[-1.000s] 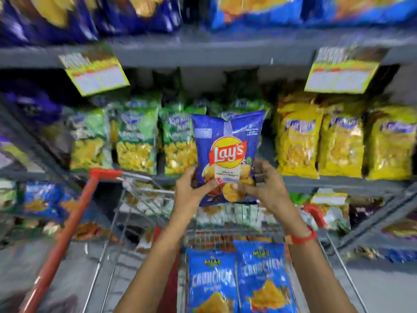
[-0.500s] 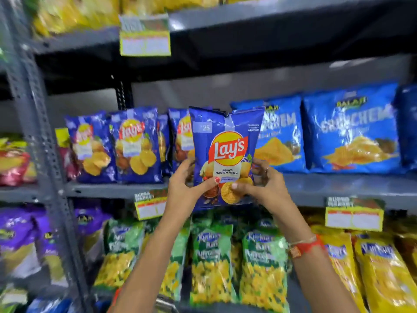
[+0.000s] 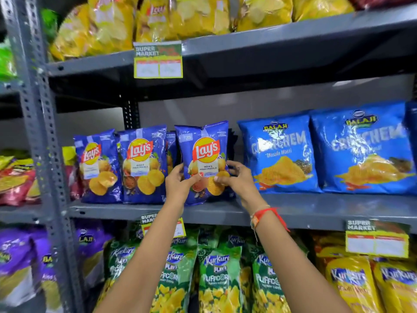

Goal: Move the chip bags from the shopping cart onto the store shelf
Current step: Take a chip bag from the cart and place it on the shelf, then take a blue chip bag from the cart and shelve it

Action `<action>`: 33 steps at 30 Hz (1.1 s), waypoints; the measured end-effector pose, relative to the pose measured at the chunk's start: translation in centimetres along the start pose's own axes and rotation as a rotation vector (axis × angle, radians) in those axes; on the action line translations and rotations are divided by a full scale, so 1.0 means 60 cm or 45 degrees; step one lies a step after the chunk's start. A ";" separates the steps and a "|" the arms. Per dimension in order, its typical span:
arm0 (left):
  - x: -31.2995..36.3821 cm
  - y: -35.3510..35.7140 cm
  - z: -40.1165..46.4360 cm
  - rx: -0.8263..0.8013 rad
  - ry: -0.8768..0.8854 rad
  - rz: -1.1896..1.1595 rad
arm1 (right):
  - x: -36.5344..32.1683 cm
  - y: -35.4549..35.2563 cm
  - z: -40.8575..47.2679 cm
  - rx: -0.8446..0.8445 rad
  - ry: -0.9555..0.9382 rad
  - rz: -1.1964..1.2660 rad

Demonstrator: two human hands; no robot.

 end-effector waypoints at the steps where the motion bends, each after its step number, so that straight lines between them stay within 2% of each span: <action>1: -0.006 -0.003 0.001 0.022 -0.025 -0.008 | 0.004 0.004 0.001 -0.009 0.014 -0.026; 5: -0.009 -0.004 -0.004 0.054 -0.007 -0.014 | 0.009 0.007 -0.005 0.010 -0.054 -0.138; 13: -0.016 -0.002 -0.058 0.191 0.350 0.104 | -0.009 -0.017 -0.077 0.253 -0.395 -0.284; 17: -0.043 0.002 -0.133 0.278 0.582 0.109 | 0.033 -0.041 -0.146 0.292 -0.354 -0.166; 21: -0.117 0.003 -0.230 0.282 0.565 0.078 | 0.110 -0.076 -0.221 0.327 -0.217 -0.026; 25: -0.253 0.000 -0.358 0.179 0.215 0.119 | 0.254 -0.117 -0.307 0.281 0.098 -0.057; 30: -0.412 0.006 -0.536 0.068 -0.279 0.149 | 0.483 -0.180 -0.465 0.159 0.665 -0.237; 33: -0.497 0.012 -0.636 0.084 -0.570 0.180 | 0.610 -0.223 -0.567 0.047 1.064 -0.331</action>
Point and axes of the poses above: each hand's wrist, its own z-axis towards the middle knuckle, its own y-axis out of the palm, x = y × z, the point moved 2 cm from there along z, towards the middle knuckle, and after that the axes turned 11 degrees about -z, right-handed, at the moved point
